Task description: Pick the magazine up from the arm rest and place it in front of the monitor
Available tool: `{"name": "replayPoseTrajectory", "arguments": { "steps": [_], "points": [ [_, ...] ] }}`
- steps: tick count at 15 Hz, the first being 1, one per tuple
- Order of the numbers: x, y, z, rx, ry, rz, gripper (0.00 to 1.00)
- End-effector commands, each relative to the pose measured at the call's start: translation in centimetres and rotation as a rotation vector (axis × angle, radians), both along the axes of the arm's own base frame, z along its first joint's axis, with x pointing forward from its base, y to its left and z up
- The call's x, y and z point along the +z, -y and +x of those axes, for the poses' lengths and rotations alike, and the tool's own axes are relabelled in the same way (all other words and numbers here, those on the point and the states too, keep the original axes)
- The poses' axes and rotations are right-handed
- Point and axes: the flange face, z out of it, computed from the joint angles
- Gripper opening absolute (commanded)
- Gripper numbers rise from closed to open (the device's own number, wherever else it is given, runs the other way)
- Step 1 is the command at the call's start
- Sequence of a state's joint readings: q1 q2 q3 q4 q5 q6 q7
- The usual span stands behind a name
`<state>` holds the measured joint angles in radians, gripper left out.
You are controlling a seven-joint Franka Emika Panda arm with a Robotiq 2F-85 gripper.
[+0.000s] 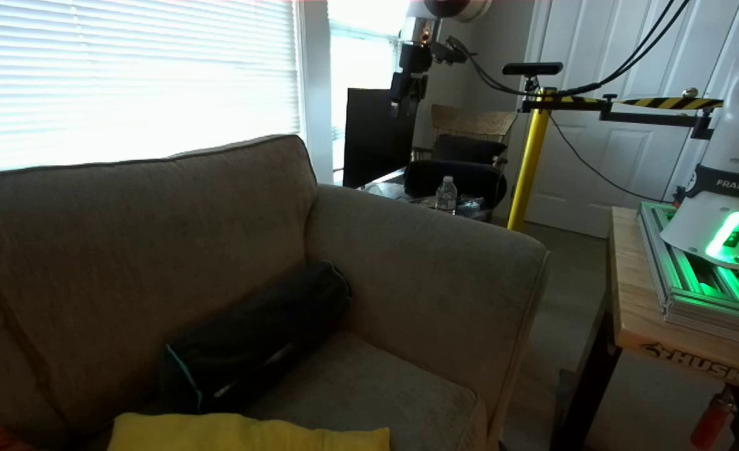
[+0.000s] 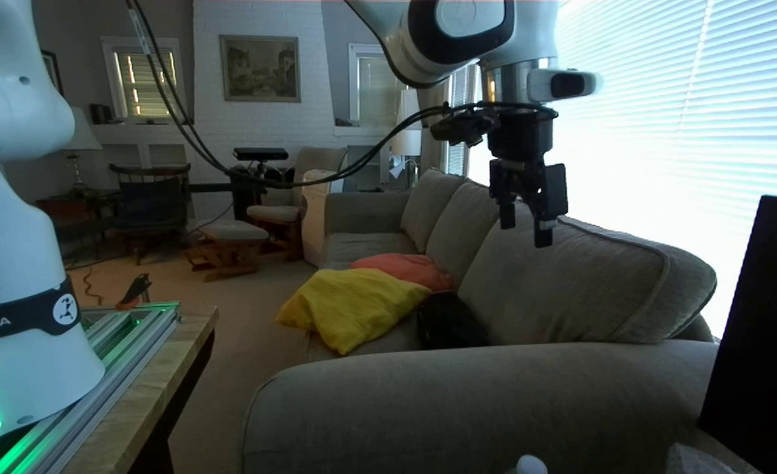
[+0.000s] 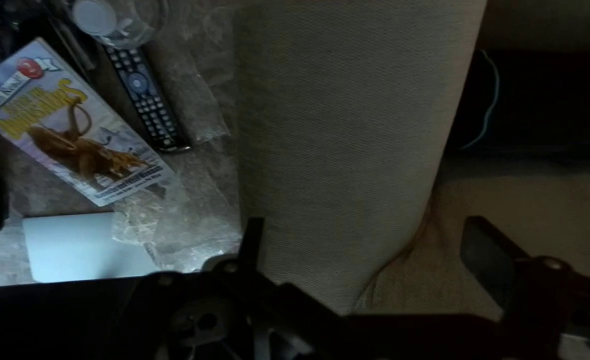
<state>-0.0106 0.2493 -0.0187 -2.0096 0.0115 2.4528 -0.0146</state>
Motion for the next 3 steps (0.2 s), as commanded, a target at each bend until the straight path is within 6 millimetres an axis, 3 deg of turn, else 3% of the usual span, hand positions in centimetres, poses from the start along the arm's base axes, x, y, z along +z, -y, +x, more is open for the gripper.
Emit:
{"name": "replayPoseTrajectory", "arguments": {
  "steps": [1, 3],
  "points": [
    [-0.86, 1.21, -0.94, 0.007, 0.007, 0.167, 1.0],
    [-0.83, 1.0, -0.47, 0.0, 0.001, 0.122, 1.0]
  ]
}}
